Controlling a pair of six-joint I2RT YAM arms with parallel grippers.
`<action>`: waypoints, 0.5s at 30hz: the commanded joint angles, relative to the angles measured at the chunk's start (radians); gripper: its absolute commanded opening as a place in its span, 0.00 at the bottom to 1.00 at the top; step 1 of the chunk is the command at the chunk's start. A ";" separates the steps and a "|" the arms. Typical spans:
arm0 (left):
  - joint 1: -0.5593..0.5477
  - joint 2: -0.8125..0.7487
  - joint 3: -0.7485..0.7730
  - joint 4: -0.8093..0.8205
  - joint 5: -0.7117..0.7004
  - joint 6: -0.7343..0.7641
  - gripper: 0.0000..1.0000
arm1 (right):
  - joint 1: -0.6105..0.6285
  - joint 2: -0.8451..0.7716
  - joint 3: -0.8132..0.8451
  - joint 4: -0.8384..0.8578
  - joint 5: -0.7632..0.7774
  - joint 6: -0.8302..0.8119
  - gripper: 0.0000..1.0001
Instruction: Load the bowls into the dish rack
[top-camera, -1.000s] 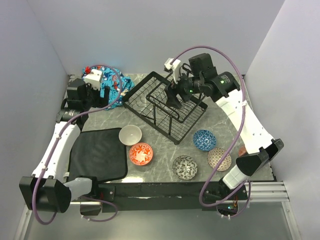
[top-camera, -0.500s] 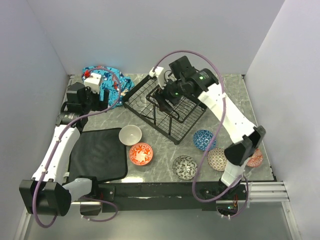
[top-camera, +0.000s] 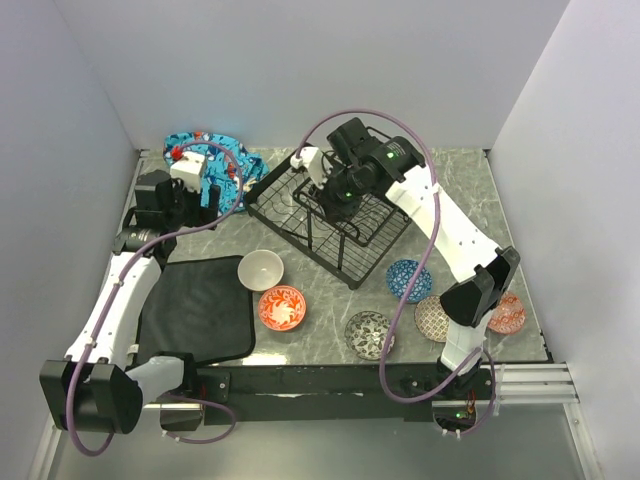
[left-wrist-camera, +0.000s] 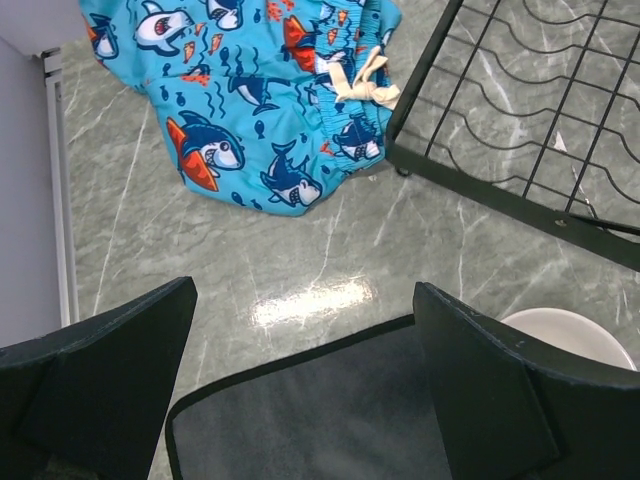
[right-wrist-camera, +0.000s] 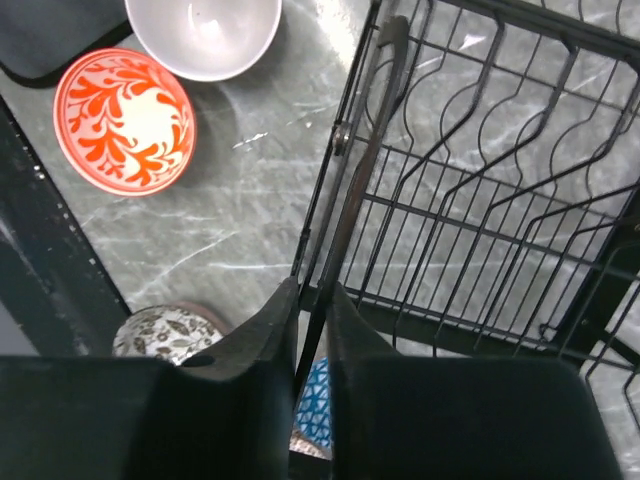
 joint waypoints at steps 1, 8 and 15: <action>0.003 0.018 0.017 0.029 0.066 0.030 0.97 | -0.001 -0.027 0.031 -0.066 0.057 -0.121 0.13; 0.004 0.055 -0.038 0.130 0.198 0.213 0.97 | -0.023 -0.084 -0.032 0.012 0.195 -0.266 0.09; 0.003 0.110 -0.016 0.128 0.233 0.242 0.97 | -0.115 -0.057 0.055 0.002 0.210 -0.415 0.07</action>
